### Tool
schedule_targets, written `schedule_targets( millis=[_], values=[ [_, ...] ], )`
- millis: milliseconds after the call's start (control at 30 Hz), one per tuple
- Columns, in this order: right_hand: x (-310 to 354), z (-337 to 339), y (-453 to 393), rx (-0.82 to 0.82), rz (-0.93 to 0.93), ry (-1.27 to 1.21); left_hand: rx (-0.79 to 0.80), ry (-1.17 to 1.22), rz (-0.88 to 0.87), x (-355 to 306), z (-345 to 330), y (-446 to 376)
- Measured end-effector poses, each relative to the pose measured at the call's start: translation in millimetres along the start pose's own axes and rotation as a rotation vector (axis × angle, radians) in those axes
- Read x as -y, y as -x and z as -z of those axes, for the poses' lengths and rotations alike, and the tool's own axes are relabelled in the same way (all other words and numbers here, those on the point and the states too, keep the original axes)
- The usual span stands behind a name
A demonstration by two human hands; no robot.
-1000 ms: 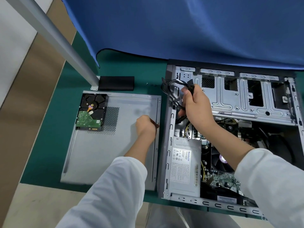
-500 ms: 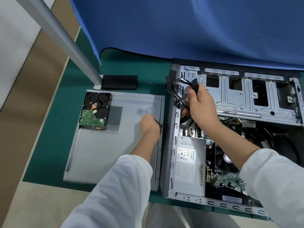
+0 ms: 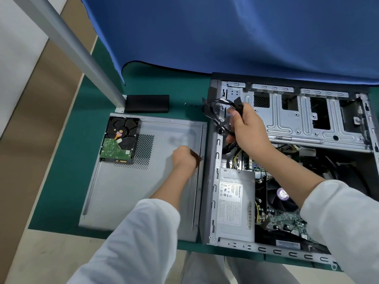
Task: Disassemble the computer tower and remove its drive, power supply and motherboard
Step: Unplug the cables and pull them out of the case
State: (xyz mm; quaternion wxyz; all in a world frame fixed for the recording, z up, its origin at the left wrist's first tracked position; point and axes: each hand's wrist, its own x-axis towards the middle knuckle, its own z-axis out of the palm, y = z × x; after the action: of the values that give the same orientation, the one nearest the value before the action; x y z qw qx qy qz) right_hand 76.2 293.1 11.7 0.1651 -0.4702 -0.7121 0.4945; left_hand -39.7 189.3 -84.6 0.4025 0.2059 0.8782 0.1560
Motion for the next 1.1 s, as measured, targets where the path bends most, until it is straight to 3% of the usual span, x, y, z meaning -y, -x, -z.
schedule_targets(
  millis=[67,133,233,267,333,400,500,633,833,1000,1100],
  values=[
    [6.8,6.7,-3.8,0.092,0.024,0.073,0.043,0.162,-0.028,0.1,20.9,-4.4],
    [17.4,12.3,-9.7,0.222,0.119,0.3,-0.014,0.475,-0.099,-7.1,51.4,0.7],
    [36.9,9.5,-21.1,0.385,0.169,0.464,-0.087,0.554,-0.527,-25.1,91.1,26.5],
    [43.3,6.3,-24.9,0.43,0.151,0.446,-0.065,0.442,-0.677,-31.6,98.3,38.1],
    [55.5,-0.6,-30.6,0.535,0.112,0.402,-0.075,-0.025,-0.911,-43.0,100.1,56.0],
    [63.4,-4.0,-34.1,0.626,0.065,0.32,-0.122,-0.336,-0.966,-50.4,95.6,62.3],
    [64.6,-1.5,-36.3,0.679,-0.055,0.125,-0.167,-0.305,-0.934,-54.1,93.2,56.8],
    [58.4,3.8,-32.6,0.628,-0.134,-0.095,-0.202,-0.125,-0.833,-48.8,90.2,41.1],
    [34.7,24.3,-26.6,0.487,-0.167,-0.18,-0.261,0.373,-0.411,-22.7,76.7,10.2],
    [17.7,29.5,-17.4,0.372,-0.095,-0.028,-0.16,-0.084,-0.145,5.2,53.9,-4.6],
    [11.5,30.9,-13.1,0.337,-0.094,-0.101,-0.114,-0.156,-0.069,-1.5,34.7,-2.6]
  ],
)
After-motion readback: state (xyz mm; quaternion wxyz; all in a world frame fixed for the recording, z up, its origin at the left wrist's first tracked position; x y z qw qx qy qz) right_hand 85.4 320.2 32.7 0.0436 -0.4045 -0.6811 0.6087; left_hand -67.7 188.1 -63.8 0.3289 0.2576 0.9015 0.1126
